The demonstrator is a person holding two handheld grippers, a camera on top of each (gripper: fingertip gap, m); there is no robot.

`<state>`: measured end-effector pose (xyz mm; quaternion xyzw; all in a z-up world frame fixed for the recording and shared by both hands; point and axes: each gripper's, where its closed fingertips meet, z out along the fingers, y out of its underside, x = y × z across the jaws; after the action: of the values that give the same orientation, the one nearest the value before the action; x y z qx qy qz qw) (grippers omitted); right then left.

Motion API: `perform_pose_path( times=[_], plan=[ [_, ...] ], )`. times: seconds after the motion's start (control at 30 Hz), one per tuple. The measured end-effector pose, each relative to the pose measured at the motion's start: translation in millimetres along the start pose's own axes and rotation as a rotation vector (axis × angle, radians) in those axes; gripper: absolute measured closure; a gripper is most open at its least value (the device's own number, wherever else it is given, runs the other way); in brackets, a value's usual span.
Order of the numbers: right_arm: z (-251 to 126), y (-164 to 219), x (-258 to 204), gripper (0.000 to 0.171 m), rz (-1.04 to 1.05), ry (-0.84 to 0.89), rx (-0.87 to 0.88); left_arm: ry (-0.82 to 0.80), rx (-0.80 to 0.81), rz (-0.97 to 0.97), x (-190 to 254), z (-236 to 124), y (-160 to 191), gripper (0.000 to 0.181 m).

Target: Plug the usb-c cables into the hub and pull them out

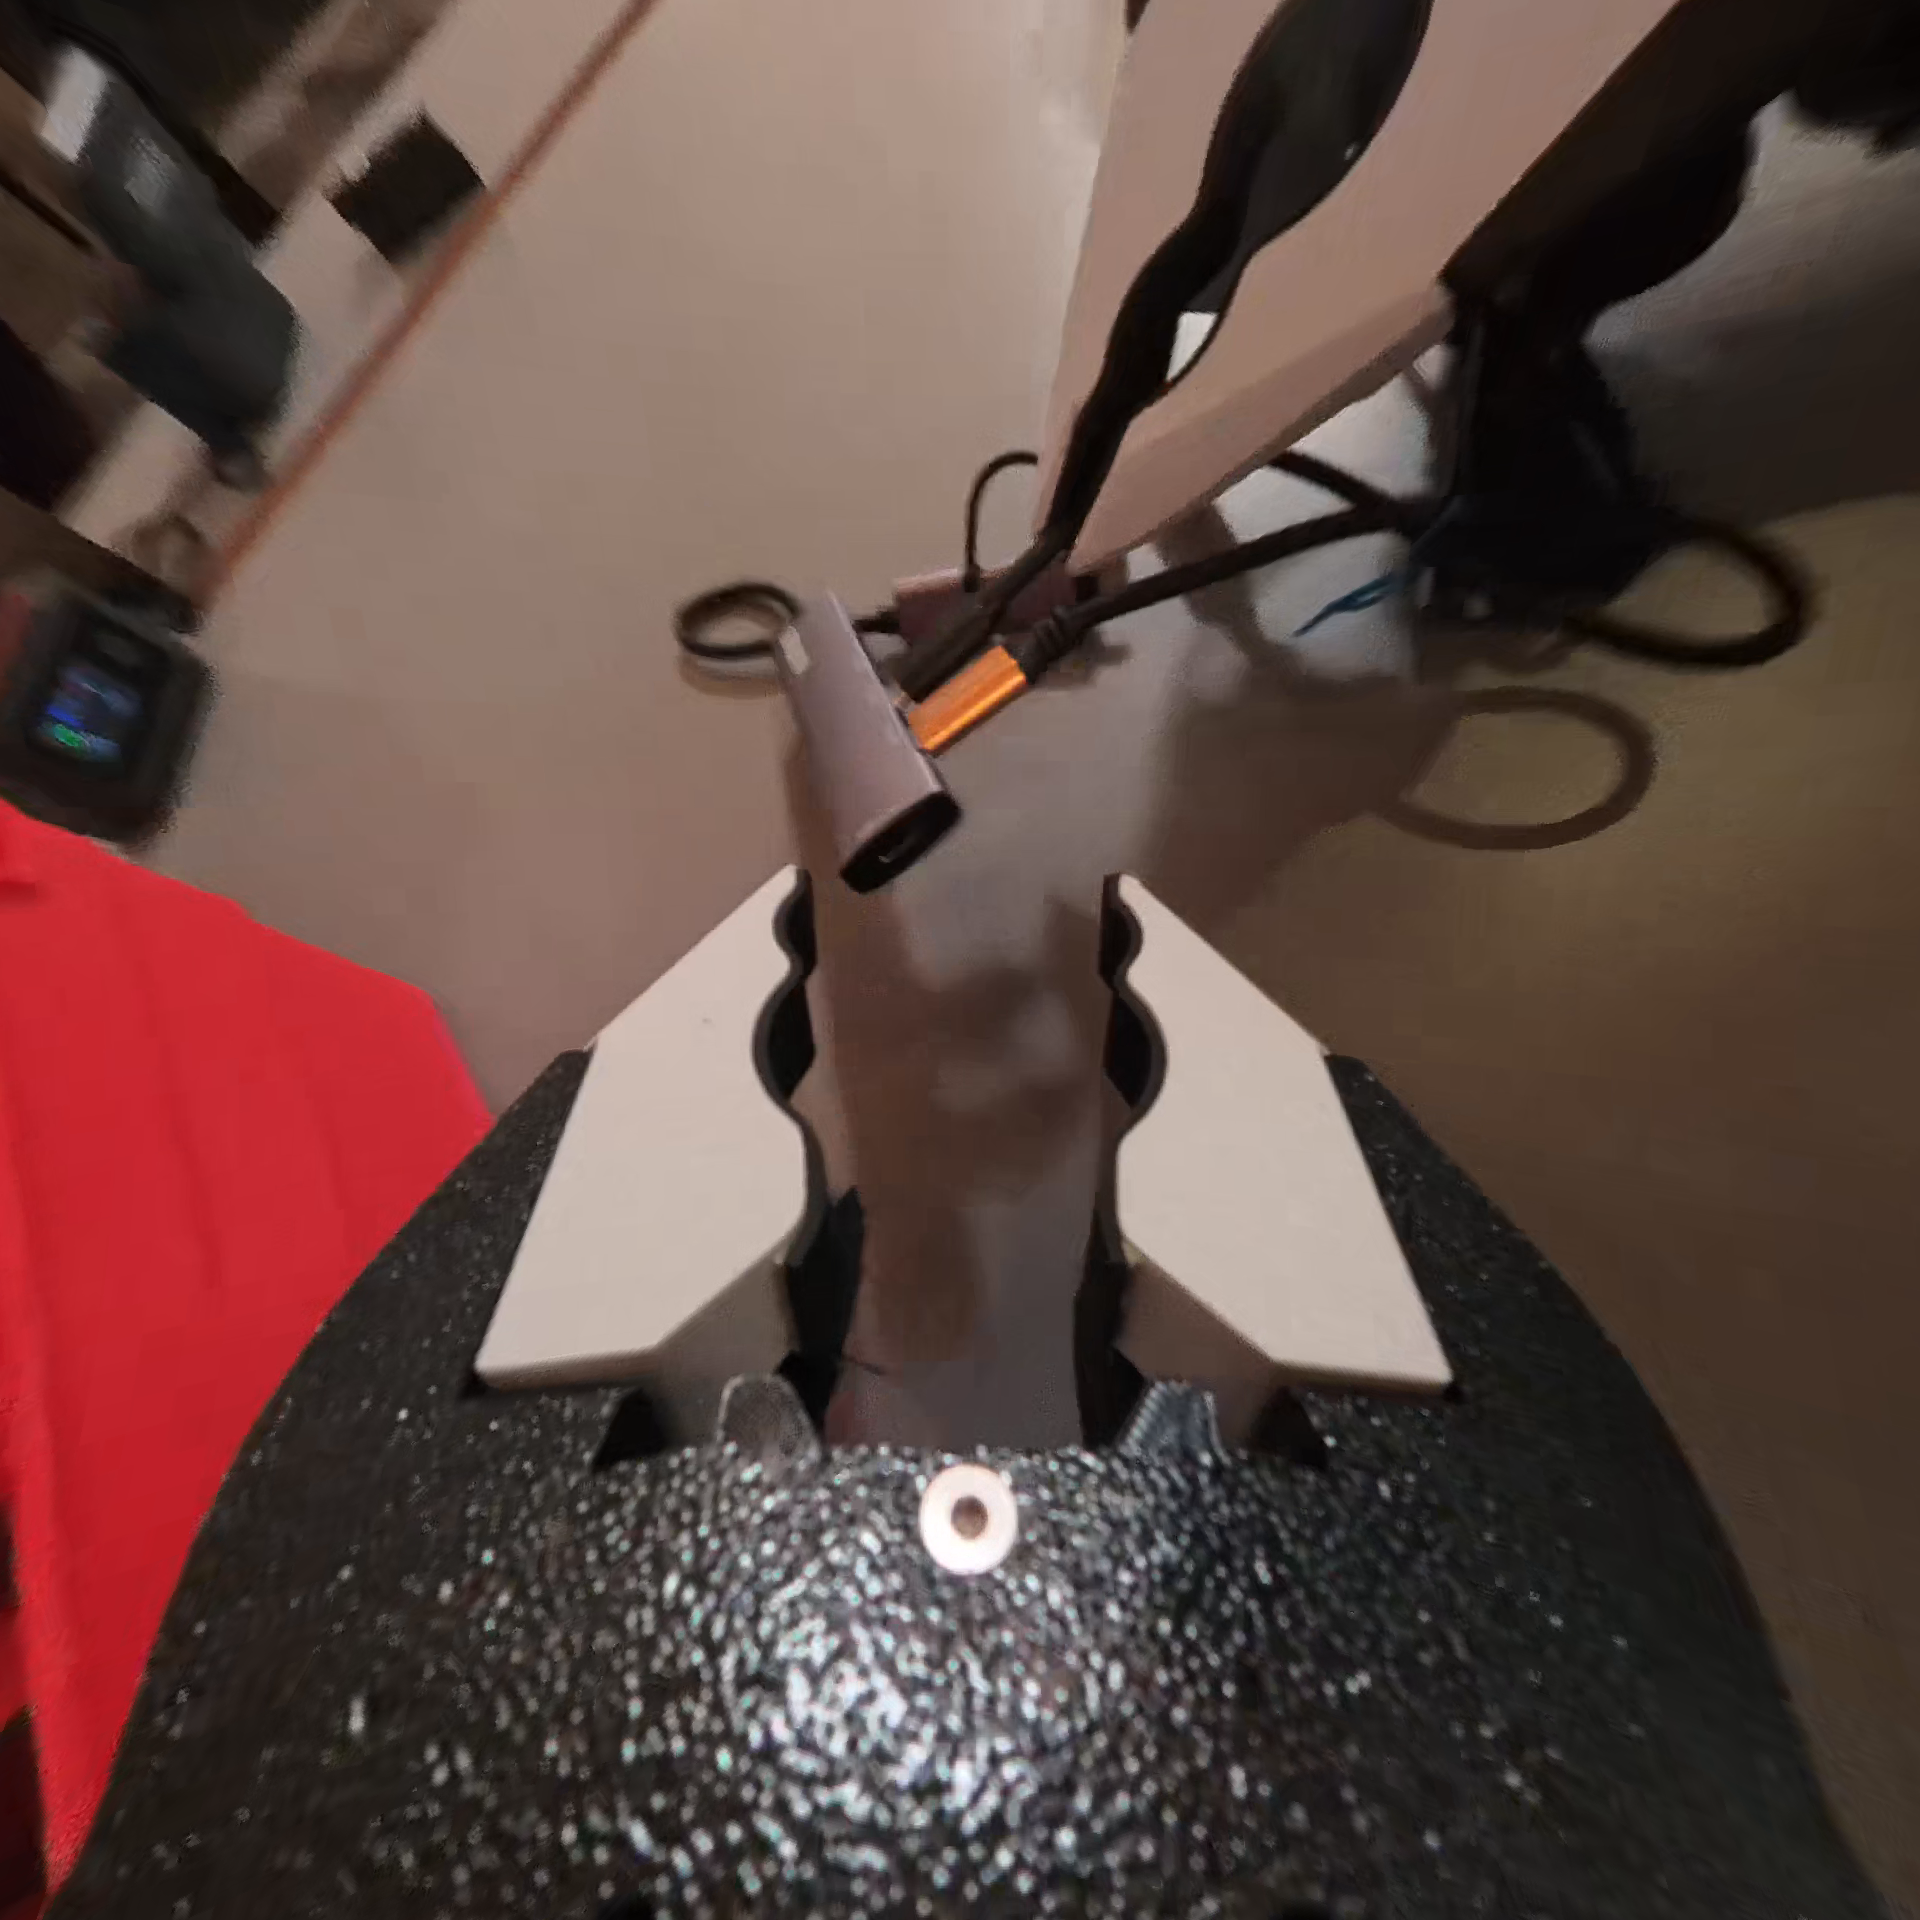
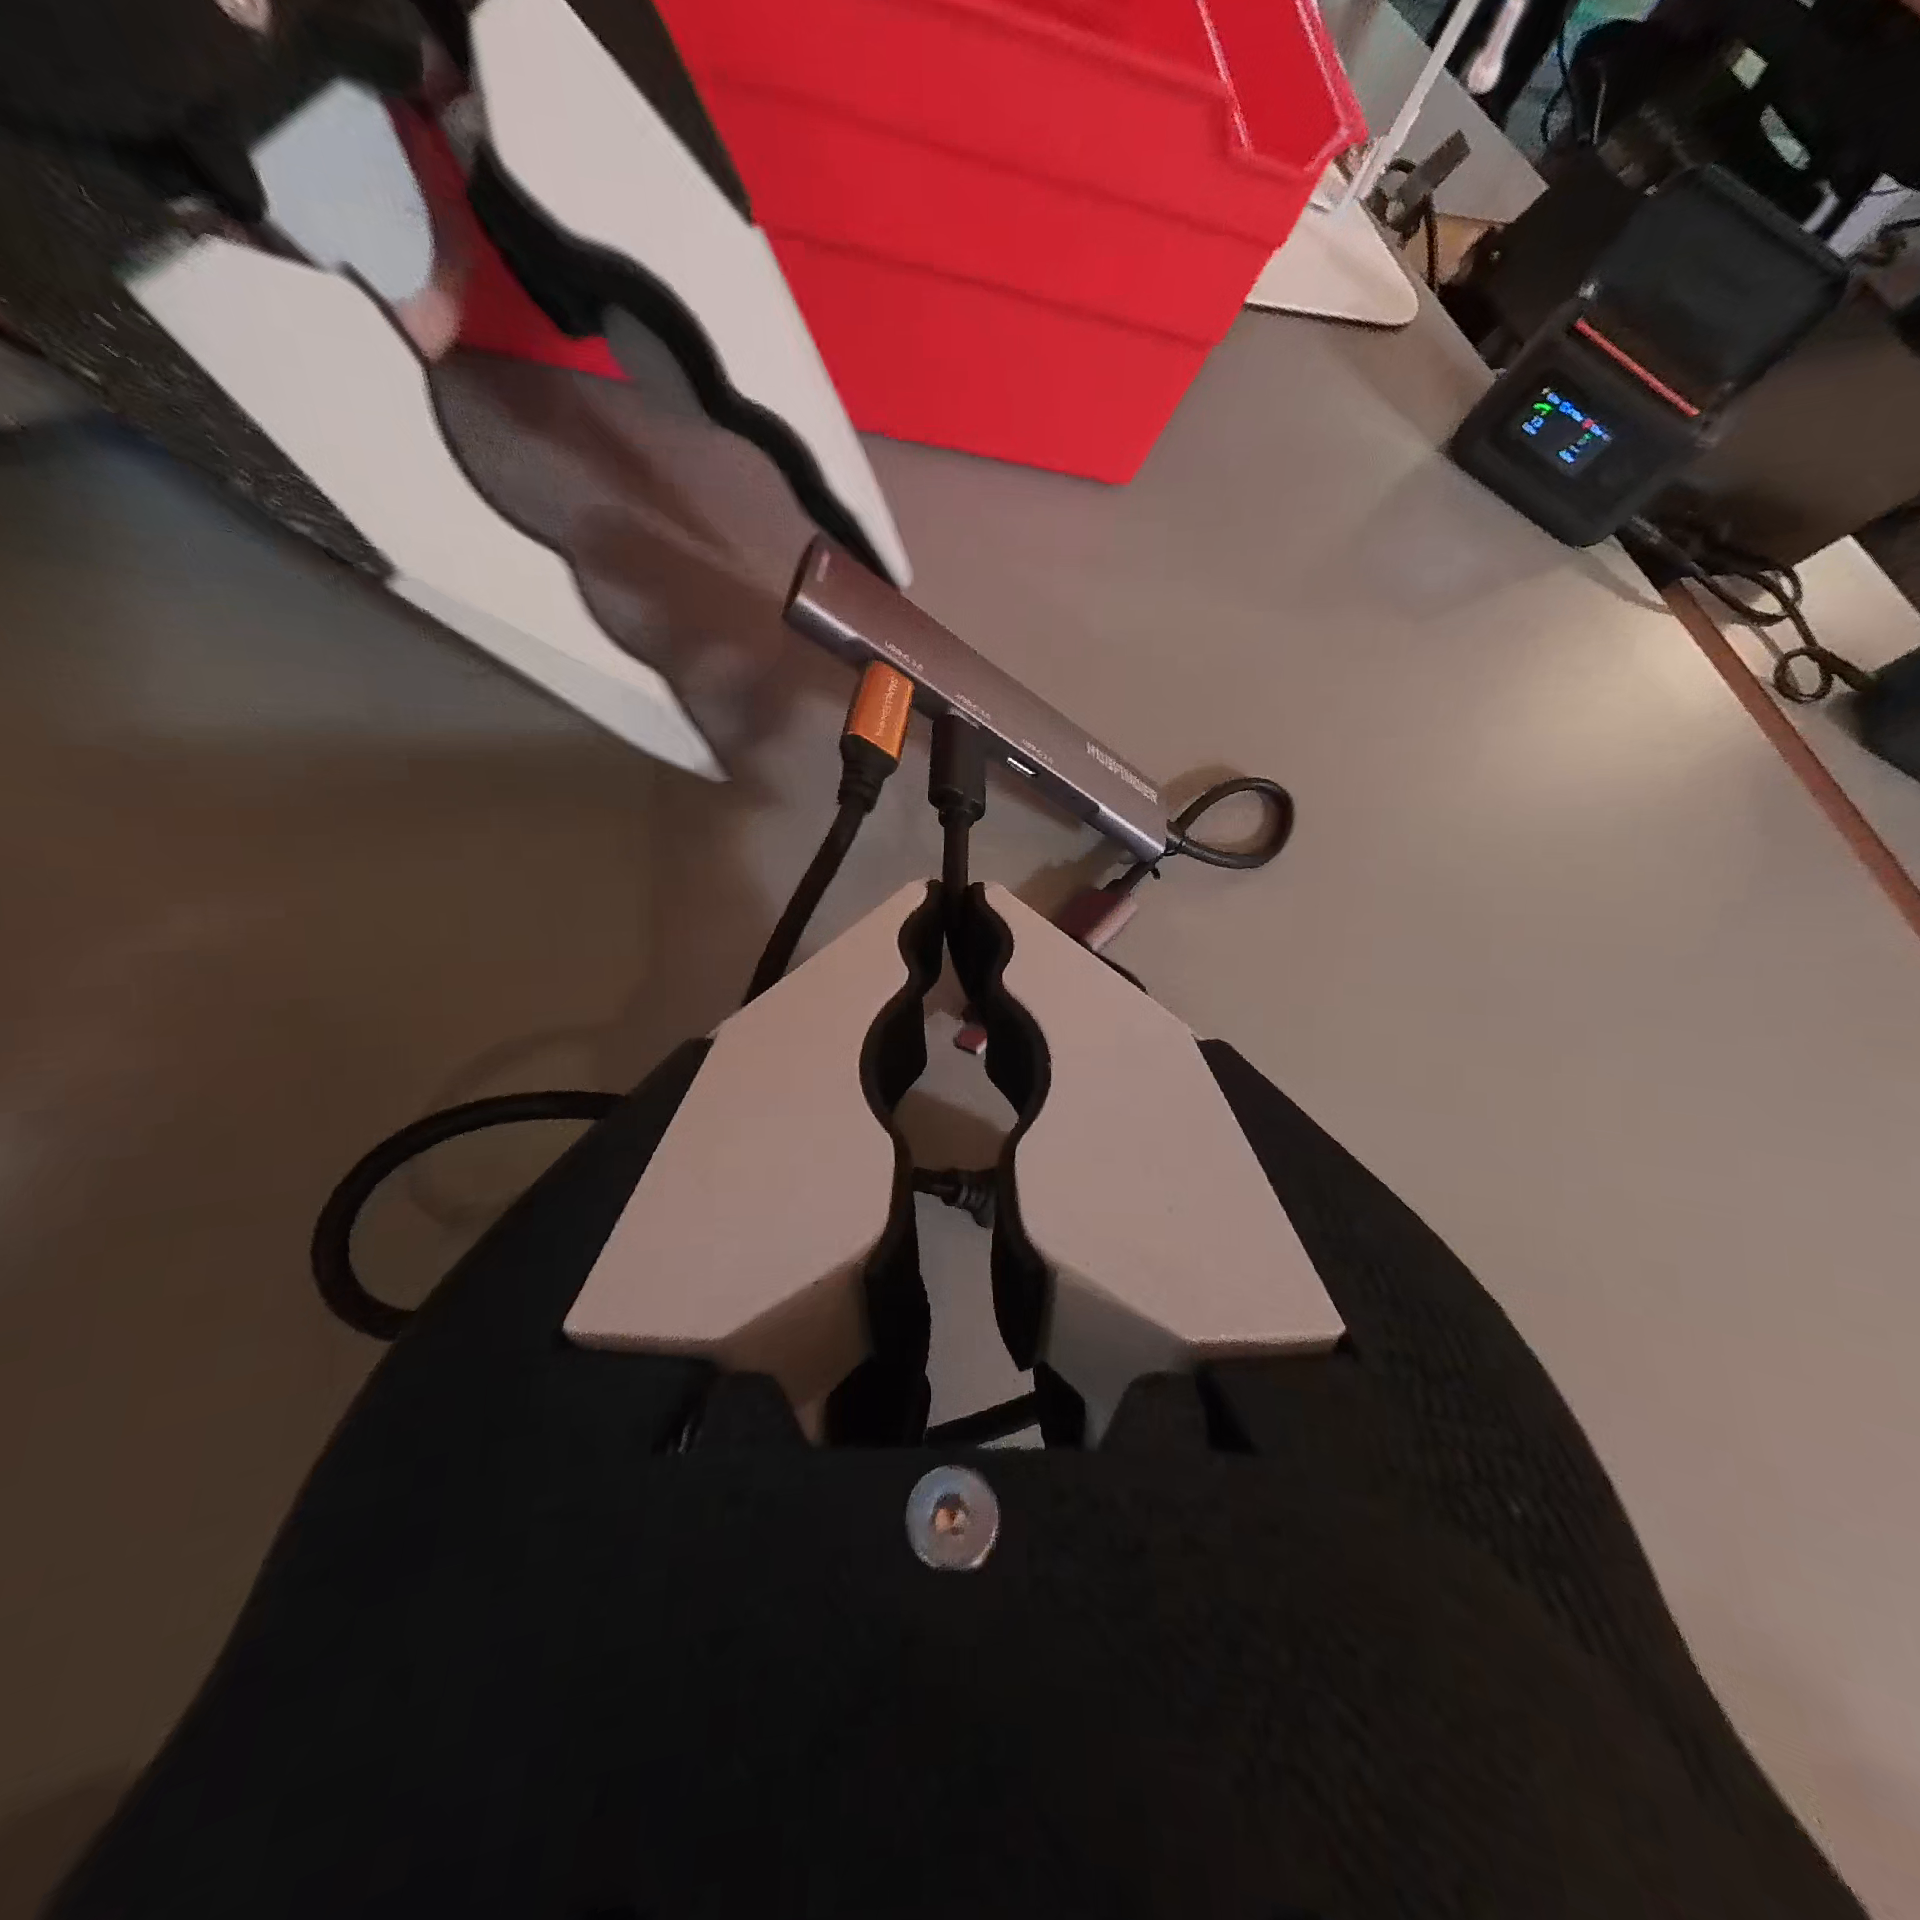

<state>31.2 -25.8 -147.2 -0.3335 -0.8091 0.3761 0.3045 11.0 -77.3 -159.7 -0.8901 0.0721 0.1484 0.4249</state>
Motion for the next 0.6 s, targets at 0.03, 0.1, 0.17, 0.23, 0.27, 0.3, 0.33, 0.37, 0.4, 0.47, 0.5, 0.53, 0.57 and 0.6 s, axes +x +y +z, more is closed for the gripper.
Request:
perform_pose_path(
  times=[0.03, 0.1, 0.17, 0.23, 0.27, 0.3, 0.33, 0.37, 0.4, 0.47, 0.5, 0.53, 0.57, 0.6],
  plan=[
    [-1, -1, -1, 0.169, -0.004, -0.012, 0.010, -0.063, -0.003, 0.056, -6, 2, -2, 0.129],
    [-4, -1, -5, 0.169, -0.017, -0.042, 0.022, -0.106, -0.028, 0.141, -9, 8, -2, 0.128],
    [-7, -2, -9, 0.169, -0.026, -0.071, 0.039, -0.091, -0.021, 0.205, -5, 15, -4, 0.136],
    [-9, -3, -12, 0.169, -0.035, -0.097, 0.053, -0.101, 0.010, 0.279, -2, 18, -9, 0.150],
    [-11, -2, -14, 0.168, -0.043, -0.104, 0.055, -0.128, 0.010, 0.305, -4, 18, -9, 0.158],
    [-11, -2, -15, 0.168, -0.048, -0.108, 0.062, -0.151, 0.013, 0.324, -6, 17, -9, 0.165],
    [-12, -3, -15, 0.168, -0.051, -0.106, 0.072, -0.183, 0.035, 0.341, -9, 15, -12, 0.170],
    [-13, -5, -16, 0.168, -0.048, -0.109, 0.080, -0.197, 0.040, 0.382, -9, 14, -12, 0.172],
    [-13, -6, -15, 0.168, -0.042, -0.107, 0.084, -0.201, 0.029, 0.402, -8, 14, -10, 0.173],
    [-12, -8, -13, 0.168, -0.035, -0.088, 0.090, -0.222, 0.002, 0.432, -7, 16, -8, 0.175],
    [-11, -9, -13, 0.169, -0.031, -0.076, 0.093, -0.234, -0.015, 0.436, -8, 17, -7, 0.175],
    [-10, -10, -12, 0.169, -0.028, -0.066, 0.087, -0.245, -0.035, 0.416, -8, 18, -5, 0.176],
    [-9, -9, -12, 0.168, -0.036, -0.055, 0.072, -0.256, -0.048, 0.404, -9, 20, -4, 0.176],
    [-9, -9, -12, 0.169, -0.051, -0.040, 0.058, -0.264, -0.059, 0.399, -10, 20, -3, 0.176]
  ],
)
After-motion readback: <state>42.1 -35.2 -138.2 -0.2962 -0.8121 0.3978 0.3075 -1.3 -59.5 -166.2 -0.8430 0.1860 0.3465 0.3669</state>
